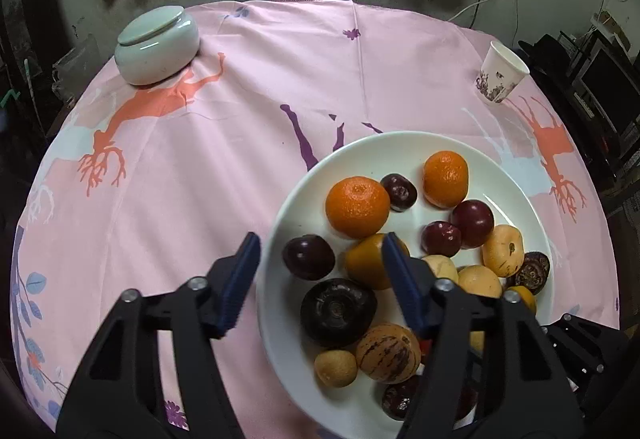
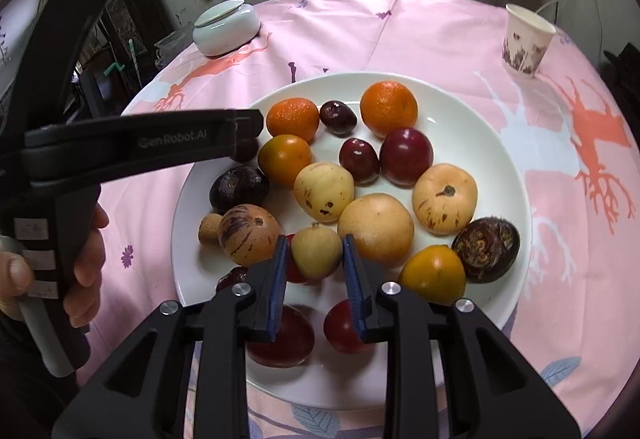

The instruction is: Organize fruits

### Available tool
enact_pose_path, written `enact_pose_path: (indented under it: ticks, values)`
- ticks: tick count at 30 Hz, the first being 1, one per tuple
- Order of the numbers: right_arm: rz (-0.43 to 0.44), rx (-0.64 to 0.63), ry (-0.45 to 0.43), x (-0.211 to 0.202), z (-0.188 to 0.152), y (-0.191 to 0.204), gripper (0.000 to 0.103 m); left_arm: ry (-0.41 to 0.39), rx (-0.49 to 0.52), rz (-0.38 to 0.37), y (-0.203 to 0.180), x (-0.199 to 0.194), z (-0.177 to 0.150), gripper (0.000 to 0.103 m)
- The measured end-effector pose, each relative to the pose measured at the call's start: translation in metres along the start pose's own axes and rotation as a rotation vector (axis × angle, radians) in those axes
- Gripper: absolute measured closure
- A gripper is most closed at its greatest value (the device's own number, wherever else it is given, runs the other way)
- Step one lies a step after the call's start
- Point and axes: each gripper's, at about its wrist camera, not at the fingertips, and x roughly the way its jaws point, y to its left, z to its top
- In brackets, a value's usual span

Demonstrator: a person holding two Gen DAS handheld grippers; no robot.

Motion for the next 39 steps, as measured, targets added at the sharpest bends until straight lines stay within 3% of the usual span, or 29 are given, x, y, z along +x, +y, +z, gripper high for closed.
enact_pose_path:
  ticks: [2, 3, 4, 7, 13, 18, 21, 24, 28, 39]
  values:
    - [-0.010, -0.014, -0.008, 0.000, 0.000, 0.003, 0.072, -0.012, -0.009, -0.014, 0.001, -0.007, 0.001, 0.023]
    - [-0.009, -0.015, -0.010, -0.001, 0.000, 0.004, 0.059, -0.016, -0.013, -0.014, 0.001, -0.010, 0.002, 0.019]
    - [-0.014, -0.011, -0.029, -0.004, 0.001, 0.005, 0.029, -0.023, -0.017, -0.009, 0.001, -0.014, 0.002, 0.017]
    - [-0.060, -0.039, -0.132, -0.017, 0.001, 0.010, 0.007, -0.056, -0.020, 0.018, 0.001, -0.027, 0.002, 0.011]
    - [-0.062, -0.057, -0.176, -0.052, -0.008, 0.016, 0.006, -0.144, 0.001, 0.072, 0.001, -0.067, -0.017, 0.005]
    - [-0.156, -0.071, -0.204, -0.085, -0.047, 0.021, 0.001, -0.231, 0.027, 0.085, -0.008, -0.112, -0.069, 0.002]
    - [-0.247, -0.067, -0.154, -0.087, -0.081, 0.018, 0.001, -0.266, -0.002, 0.124, -0.011, -0.134, -0.103, 0.002]
    - [-0.336, 0.022, -0.142, -0.091, -0.117, 0.003, 0.001, -0.277, -0.024, 0.104, -0.014, -0.150, -0.133, 0.002]
    - [-0.343, 0.104, -0.110, -0.093, -0.144, -0.005, 0.001, -0.236, -0.008, 0.053, -0.021, -0.153, -0.163, 0.002]
    - [-0.381, 0.098, -0.133, -0.107, -0.154, 0.008, 0.001, -0.196, 0.048, 0.044, -0.040, -0.153, -0.193, 0.002]
